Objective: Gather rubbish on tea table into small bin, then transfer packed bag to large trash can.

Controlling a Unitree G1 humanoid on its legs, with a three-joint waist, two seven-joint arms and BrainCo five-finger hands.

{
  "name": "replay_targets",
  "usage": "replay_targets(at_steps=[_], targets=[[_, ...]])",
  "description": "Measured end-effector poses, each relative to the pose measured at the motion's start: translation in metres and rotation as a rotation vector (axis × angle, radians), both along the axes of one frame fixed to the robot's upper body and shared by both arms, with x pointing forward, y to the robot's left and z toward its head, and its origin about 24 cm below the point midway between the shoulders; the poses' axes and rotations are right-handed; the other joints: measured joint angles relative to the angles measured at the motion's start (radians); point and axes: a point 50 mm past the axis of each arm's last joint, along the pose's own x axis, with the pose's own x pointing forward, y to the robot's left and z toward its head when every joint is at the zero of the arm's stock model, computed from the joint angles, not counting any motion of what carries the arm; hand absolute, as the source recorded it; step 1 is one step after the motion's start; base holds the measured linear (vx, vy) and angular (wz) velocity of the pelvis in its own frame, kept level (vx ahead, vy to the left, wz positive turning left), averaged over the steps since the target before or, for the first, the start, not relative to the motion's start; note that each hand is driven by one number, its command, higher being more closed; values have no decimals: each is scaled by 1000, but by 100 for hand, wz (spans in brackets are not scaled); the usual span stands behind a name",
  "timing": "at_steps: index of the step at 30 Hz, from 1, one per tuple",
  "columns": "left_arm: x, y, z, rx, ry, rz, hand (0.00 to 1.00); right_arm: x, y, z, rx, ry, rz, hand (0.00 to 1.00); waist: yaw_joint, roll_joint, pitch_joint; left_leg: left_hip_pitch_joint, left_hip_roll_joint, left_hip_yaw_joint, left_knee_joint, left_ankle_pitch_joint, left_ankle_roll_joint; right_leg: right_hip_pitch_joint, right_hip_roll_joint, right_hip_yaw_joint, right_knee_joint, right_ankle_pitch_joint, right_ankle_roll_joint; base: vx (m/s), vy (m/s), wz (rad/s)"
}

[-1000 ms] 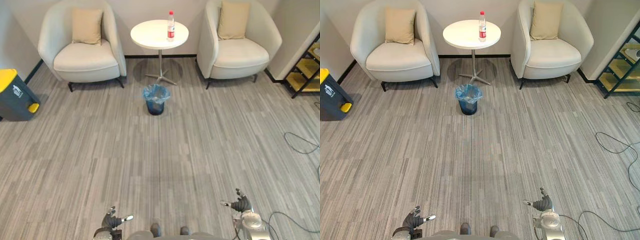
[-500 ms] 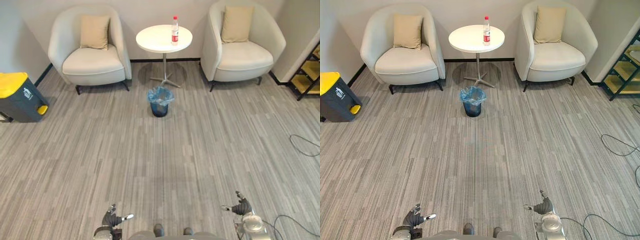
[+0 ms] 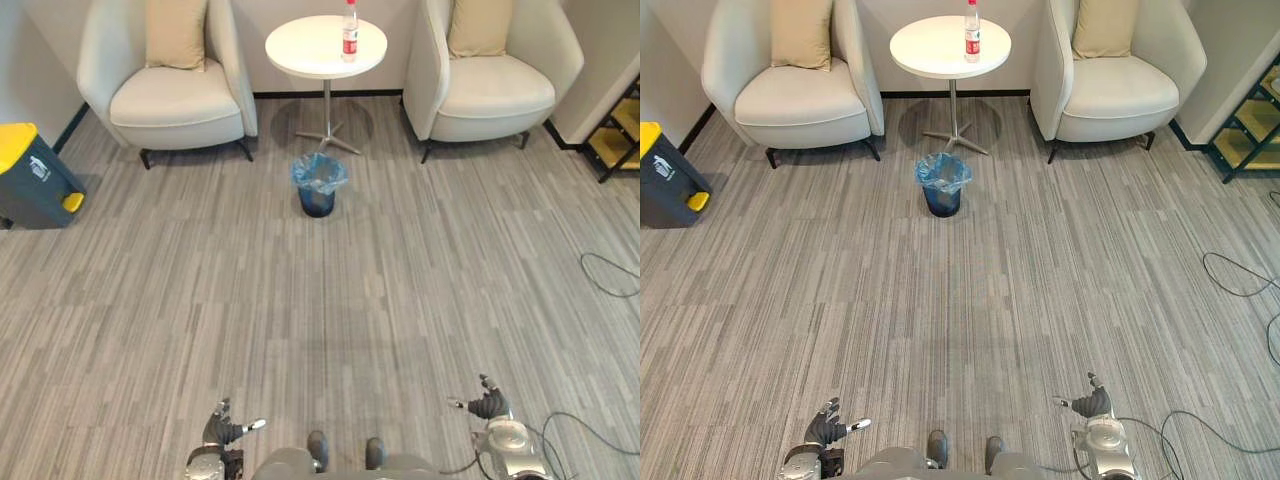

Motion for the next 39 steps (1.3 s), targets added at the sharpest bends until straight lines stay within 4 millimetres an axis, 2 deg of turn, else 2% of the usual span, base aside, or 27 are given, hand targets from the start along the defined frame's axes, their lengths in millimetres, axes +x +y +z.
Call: replay_targets(at_steps=[4, 5, 7, 8, 9, 10, 11, 13, 14, 15, 17, 20, 21, 22, 23, 24, 26, 27, 28, 29, 31, 32, 33, 36, 37, 38, 39], targets=[[11, 6, 8, 9, -50, 34, 0, 15, 3, 6, 4, -41, 15, 0, -20, 18, 25, 79, 70, 6, -30, -43, -43, -96, -4, -119, -206, 18, -3, 354, -26, -13], [21, 6, 11, 7, -76, 34, 0, 17, 2, 9, -2, -61, 15, 0, -22, 27, 37, 115, 85, 5, -62, -43, -62, -119, 3, -127, -318, 77, -5, 471, -76, 4], [33, 5, 16, 8, -108, 26, 0, 20, -4, 15, -27, -79, 9, 0, -37, 3, 40, 172, 97, -11, -109, -56, -95, -147, -4, -130, -415, 170, -24, 565, -165, 41], [36, 4, 17, 4, -121, 30, 0, 22, -7, 18, -41, -94, 9, 0, -50, 4, 39, 193, 117, -33, -92, -78, -133, -159, -13, -140, -377, 258, -70, 745, -293, 59], [37, 3, 18, 2, -126, 31, 0, 24, -7, 20, -44, -104, 11, 0, -60, 6, 37, 190, 131, -47, -59, -88, -151, -160, -13, -152, -345, 289, -112, 636, -278, 47], [39, -1, 18, -5, -135, 37, 0, 29, -6, 24, -47, -129, 19, 0, -69, 29, 44, 146, 177, -62, 77, -87, -165, -153, 9, -181, -283, 217, -126, 775, -399, 28], [40, -4, 17, -21, -138, 46, 0, 35, -4, 29, -49, -163, 34, 0, -69, 45, 52, 48, 220, -64, 328, -34, -195, -112, 41, -200, -275, 161, -149, 649, -352, 12], [33, -9, 13, -40, -122, 57, 0, 41, -2, 35, -45, -200, 42, 0, -41, 70, 65, -97, 303, -70, 709, 102, -154, 9, 112, -194, -328, 128, -168, 651, -328, -18], [31, -10, 12, -42, -118, 58, 0, 43, 0, 36, -45, -206, 51, 0, -38, 70, 69, -133, 316, -69, 799, 92, -140, 55, 131, -183, -354, 124, -174, 645, -264, -41], [33, -10, 13, -43, -122, 57, 0, 47, 3, 38, -44, -225, 61, 0, -12, 47, 85, -210, 300, -71, 908, 71, -119, 167, 143, -156, -415, 119, -182, 621, -222, -23], [36, -11, 17, -44, -149, 53, 0, 51, 3, 43, -45, -263, 44, 0, 3, 28, 97, -294, 248, -59, 885, 50, -91, 268, 137, -131, -493, 117, -185, 593, -187, -14], [42, -11, 26, -52, -205, 58, 0, 62, -2, 54, -60, -325, 23, 0, 47, 17, 108, -445, 118, -60, 582, 28, -90, 380, 119, -59, -593, 73, -177, 587, -35, -57], [42, -12, 26, -61, -208, 74, 0, 66, -3, 56, -57, -333, 16, 0, 66, 27, 111, -470, 60, -109, 324, 71, -145, 423, 111, -24, -608, 29, -151, 558, 75, -80], [39, -12, 24, -64, -202, 86, 0, 63, -4, 54, -55, -324, 9, 0, 74, 37, 108, -458, 52, -128, 215, 109, -158, 442, 118, -5, -609, 12, -145, 688, 149, -101], [30, -11, 21, -66, -183, 103, 0, 59, -5, 52, -47, -315, 0, 0, 93, 58, 96, -457, 60, -147, 136, 198, -116, 475, 142, 37, -589, -53, -129, 494, 160, -87], [25, -8, 19, -61, -172, 114, 0, 58, -2, 49, -32, -307, -5, 0, 101, 60, 92, -457, 61, -142, 189, 247, -86, 486, 138, 60, -556, -97, -123, 637, 188, -77], [24, -2, 19, -46, -162, 113, 0, 43, 12, 33, 19, -259, -24, 0, 95, -38, 59, -454, 15, -87, 282, 123, -33, 389, 60, 89, -272, -159, -67, 670, 116, -32], [24, -3, 19, -47, -162, 108, 0, 43, 15, 32, 28, -254, -24, 0, 96, -47, 60, -435, 14, -77, 293, 102, -20, 343, 50, 96, -153, -137, -28, 814, 140, -36], [22, -3, 18, -49, -148, 108, 0, 43, 22, 27, 52, -238, -24, 0, 85, -51, 63, -379, 11, -75, 311, 51, -3, 253, 35, 107, 100, -20, 87, 667, 142, -25], [25, -3, 19, -47, -149, 104, 0, 36, 26, 20, 67, -203, -29, 0, 68, -53, 66, -299, 7, -75, 309, 6, 14, 187, 14, 93, 309, 54, 89, 654, 127, -4], [30, -4, 21, -47, -166, 99, 0, 29, 27, 14, 70, -165, -24, 0, 60, -40, 66, -150, 9, -83, 258, -40, 27, 116, -28, 1, 426, -3, -22, 690, 45, 14], [34, -4, 23, -46, -176, 96, 0, 27, 28, 14, 69, -167, -17, 0, 49, -28, 61, -69, 16, -104, 199, -54, 23, 54, -34, -52, 383, -28, -58, 732, 13, 20], [36, -4, 24, -46, -184, 94, 0, 27, 28, 15, 69, -171, -15, 0, 38, -19, 59, -43, 23, -120, 173, -58, 23, 21, -31, -75, 336, -36, -63, 599, -38, 54], [47, -5, 29, -48, -217, 89, 0, 23, 22, 15, 64, -166, -18, 0, 3, -5, 62, 64, 50, -202, 82, -63, 19, -86, 16, -38, -153, 2, -27, 630, -132, 88], [48, -5, 29, -50, -219, 90, 0, 22, 20, 15, 58, -161, -22, 0, -1, -16, 57, 94, 56, -228, 67, -67, 12, -89, 23, 6, -327, 69, -11, 643, -221, 101], [46, -5, 28, -49, -213, 96, 0, 18, 16, 14, 51, -151, -29, 0, -13, -18, 55, 137, 65, -264, 67, -96, -43, -81, 27, 63, -494, 234, 18, 775, -319, 114], [42, -4, 26, -48, -203, 101, 0, 18, 16, 13, 51, -145, -29, 0, -15, -17, 54, 163, 82, -286, 78, -114, -71, -60, 36, 73, -488, 359, -13, 657, -295, 91]])
